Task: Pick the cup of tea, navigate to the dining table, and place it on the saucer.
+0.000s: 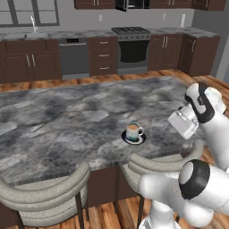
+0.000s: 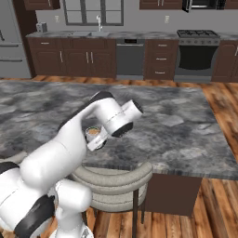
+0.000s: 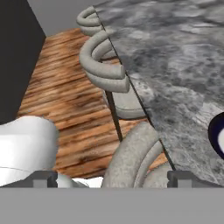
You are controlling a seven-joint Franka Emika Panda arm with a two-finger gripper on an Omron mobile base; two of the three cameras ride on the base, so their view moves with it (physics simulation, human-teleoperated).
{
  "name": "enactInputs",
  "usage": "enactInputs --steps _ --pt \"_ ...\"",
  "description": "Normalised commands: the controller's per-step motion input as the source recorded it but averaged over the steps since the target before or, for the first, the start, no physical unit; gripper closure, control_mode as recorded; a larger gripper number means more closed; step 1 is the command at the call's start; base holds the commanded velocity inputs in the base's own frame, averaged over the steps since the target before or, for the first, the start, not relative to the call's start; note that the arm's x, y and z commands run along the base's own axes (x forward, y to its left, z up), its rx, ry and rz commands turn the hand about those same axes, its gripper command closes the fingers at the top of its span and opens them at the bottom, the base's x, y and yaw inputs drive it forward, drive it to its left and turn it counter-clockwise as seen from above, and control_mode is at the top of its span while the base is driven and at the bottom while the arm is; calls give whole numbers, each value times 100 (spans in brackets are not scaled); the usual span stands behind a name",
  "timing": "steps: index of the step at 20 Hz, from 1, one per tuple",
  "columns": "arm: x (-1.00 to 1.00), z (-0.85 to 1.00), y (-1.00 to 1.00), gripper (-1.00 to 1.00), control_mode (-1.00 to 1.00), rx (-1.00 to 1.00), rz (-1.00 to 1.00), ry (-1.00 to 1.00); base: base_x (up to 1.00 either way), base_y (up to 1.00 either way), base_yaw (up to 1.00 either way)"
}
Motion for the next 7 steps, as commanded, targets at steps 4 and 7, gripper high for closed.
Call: enactInputs --steps 4,7 --pt "-70 99 29 -100 -100 -22 -28 4 0 0 0" --pt "-80 67 20 -100 -100 -16 -38 2 0 0 0"
